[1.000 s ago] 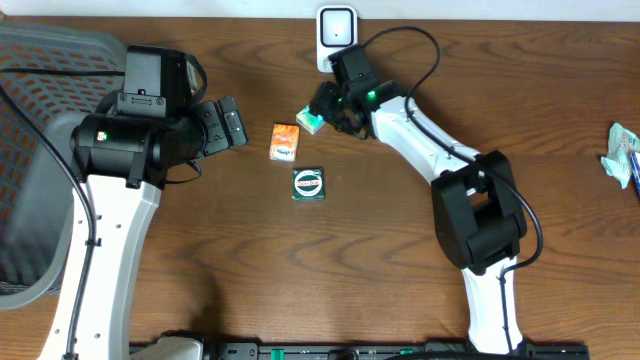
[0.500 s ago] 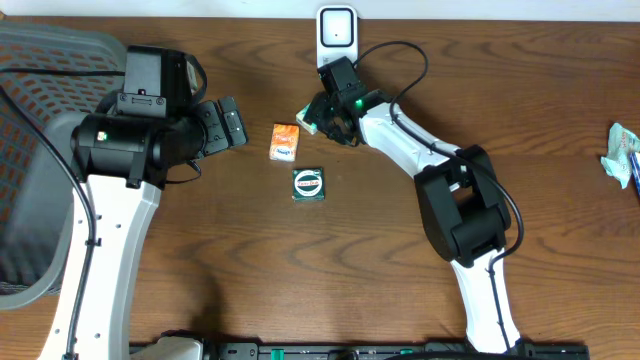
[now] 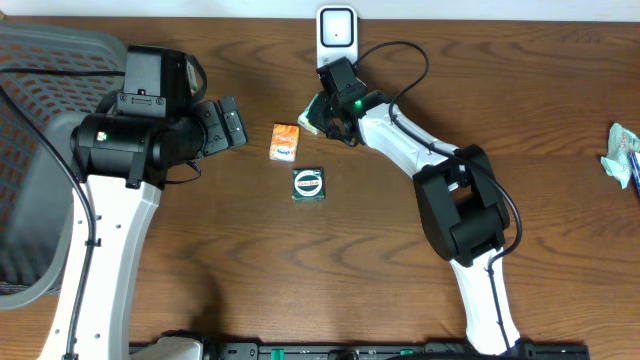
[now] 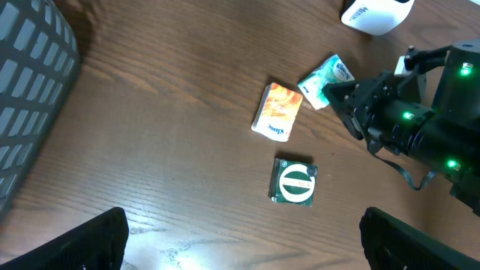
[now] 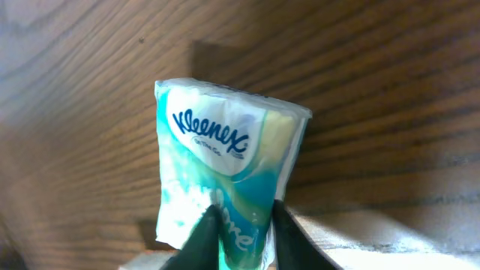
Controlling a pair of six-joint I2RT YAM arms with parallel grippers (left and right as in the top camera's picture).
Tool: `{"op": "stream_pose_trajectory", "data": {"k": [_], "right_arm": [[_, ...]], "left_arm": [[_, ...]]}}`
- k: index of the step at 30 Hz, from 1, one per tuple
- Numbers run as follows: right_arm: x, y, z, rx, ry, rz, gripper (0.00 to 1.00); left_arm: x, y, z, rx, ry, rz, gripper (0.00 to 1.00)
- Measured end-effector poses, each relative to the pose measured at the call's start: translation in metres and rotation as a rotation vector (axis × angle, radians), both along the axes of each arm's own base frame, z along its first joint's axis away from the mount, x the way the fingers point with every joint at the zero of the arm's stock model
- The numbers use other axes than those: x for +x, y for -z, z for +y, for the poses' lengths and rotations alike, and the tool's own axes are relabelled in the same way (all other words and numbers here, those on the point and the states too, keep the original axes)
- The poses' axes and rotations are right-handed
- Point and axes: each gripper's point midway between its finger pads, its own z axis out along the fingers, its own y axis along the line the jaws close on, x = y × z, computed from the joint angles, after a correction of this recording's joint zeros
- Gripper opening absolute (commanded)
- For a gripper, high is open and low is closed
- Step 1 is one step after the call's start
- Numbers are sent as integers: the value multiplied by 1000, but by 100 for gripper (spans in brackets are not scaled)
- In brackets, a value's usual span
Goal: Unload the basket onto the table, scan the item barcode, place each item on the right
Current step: 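Lower the right gripper and grasp the Kleenex pack's edge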
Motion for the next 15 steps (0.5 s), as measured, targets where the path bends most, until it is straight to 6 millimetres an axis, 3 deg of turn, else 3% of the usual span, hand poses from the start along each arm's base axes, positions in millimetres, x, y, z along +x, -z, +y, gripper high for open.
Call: {"op": "stream_pose_trajectory", "data": {"k": [15], "right_arm": [[-9,-4,8,78,-217,11,1]], "left_arm": [[0,0,0,0,0,0,98]]}}
